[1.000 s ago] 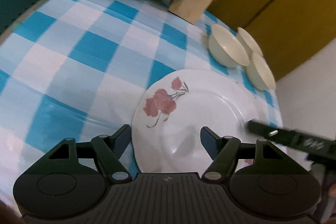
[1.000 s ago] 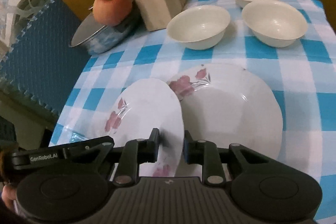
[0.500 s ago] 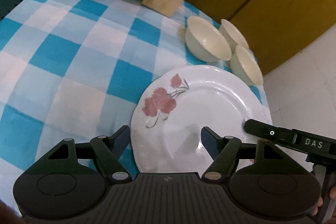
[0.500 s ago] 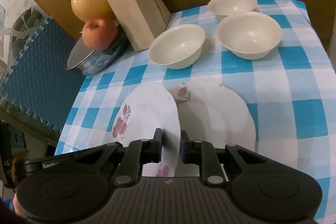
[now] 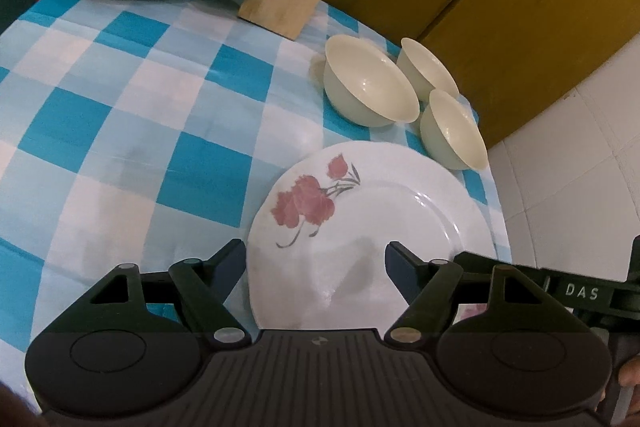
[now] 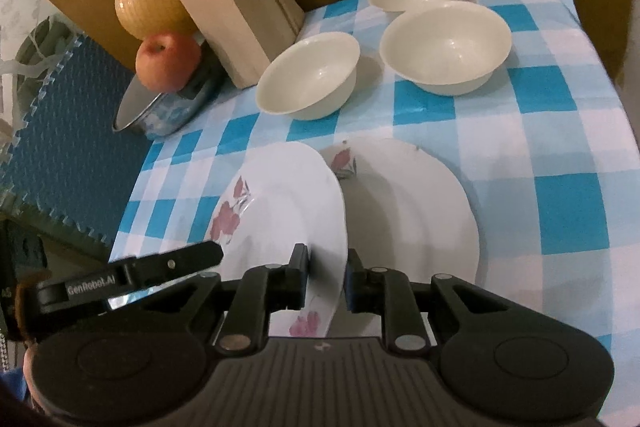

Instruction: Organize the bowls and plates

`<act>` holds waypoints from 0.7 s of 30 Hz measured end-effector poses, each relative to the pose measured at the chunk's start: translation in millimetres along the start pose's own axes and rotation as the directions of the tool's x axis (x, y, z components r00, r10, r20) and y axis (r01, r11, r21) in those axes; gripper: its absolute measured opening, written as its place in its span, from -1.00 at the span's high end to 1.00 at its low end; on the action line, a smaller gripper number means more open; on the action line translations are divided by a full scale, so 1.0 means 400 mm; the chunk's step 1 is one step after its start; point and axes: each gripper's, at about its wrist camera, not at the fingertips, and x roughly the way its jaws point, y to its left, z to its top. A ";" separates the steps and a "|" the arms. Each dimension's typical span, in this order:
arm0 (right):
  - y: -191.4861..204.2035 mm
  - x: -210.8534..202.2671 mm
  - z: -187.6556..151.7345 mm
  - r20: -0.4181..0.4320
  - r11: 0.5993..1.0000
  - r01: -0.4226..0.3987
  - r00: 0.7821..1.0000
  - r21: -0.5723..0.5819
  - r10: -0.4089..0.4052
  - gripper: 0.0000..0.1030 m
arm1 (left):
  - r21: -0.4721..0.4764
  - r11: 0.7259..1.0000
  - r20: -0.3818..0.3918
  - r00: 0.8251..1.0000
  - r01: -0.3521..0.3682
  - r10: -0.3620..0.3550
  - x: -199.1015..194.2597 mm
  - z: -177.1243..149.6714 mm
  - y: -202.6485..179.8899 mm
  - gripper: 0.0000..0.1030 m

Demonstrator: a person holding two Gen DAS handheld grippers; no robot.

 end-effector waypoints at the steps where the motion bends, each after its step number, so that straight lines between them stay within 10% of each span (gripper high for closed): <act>1: -0.002 -0.002 0.001 -0.005 1.000 -0.002 1.000 -0.005 0.002 0.71 | -0.008 1.000 0.001 1.000 0.003 -0.003 -0.001 0.000 0.001 -0.56; 10: -0.065 -0.025 0.021 0.001 0.999 0.030 1.000 0.022 -0.030 0.65 | 0.018 0.999 -0.009 0.999 0.044 -0.044 0.017 0.001 -0.036 -0.56; 21: -0.055 -0.044 0.028 0.123 0.958 0.258 0.962 -0.127 -0.243 0.56 | 0.075 0.994 -0.051 0.996 0.078 -0.074 0.075 0.010 -0.110 -0.56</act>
